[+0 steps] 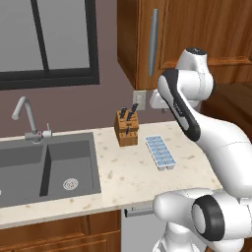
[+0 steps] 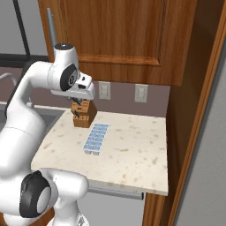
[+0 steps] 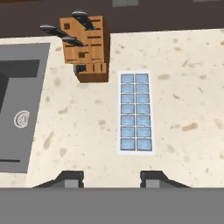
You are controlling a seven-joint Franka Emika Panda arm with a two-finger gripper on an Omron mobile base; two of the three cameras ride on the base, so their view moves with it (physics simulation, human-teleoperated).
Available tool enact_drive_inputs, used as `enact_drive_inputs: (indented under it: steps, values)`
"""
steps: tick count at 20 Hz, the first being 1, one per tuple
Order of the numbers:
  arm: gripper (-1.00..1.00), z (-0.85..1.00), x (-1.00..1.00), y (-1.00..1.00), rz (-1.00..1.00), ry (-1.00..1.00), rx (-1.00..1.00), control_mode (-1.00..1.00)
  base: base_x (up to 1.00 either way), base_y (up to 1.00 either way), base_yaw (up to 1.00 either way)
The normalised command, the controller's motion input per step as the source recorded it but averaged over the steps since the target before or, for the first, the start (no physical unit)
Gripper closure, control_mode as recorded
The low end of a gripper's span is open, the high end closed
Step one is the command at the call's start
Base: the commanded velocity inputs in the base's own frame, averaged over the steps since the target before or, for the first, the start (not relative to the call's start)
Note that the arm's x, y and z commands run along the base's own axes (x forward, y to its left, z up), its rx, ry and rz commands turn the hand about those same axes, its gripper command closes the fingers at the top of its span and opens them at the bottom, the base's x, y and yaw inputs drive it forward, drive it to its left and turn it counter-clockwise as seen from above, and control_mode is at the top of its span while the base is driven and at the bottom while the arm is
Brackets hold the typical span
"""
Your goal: The ice cube tray has been filled with water. Take the tray and place it in the freezer to make ice. Close the freezer door after placing the tray.
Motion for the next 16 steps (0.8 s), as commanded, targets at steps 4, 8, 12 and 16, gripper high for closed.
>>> enact_drive_inputs:
  steps: [4,8,12,16]
  values:
    - [-1.0,-0.07,-0.09,-0.03,0.0,0.0,0.0,-1.0,0.0,0.0,0.0]
    - [-1.0,-0.28,-0.34,-0.17,-0.03,-0.03,0.0,-1.0,0.0,0.0,0.0]
    - [-1.0,-0.42,-0.49,-0.19,-0.07,-0.12,0.0,-1.0,0.0,0.0,0.0]
    - [-1.0,-0.42,-0.7,-0.21,-0.11,-0.24,0.01,-1.0,0.0,0.0,0.0]
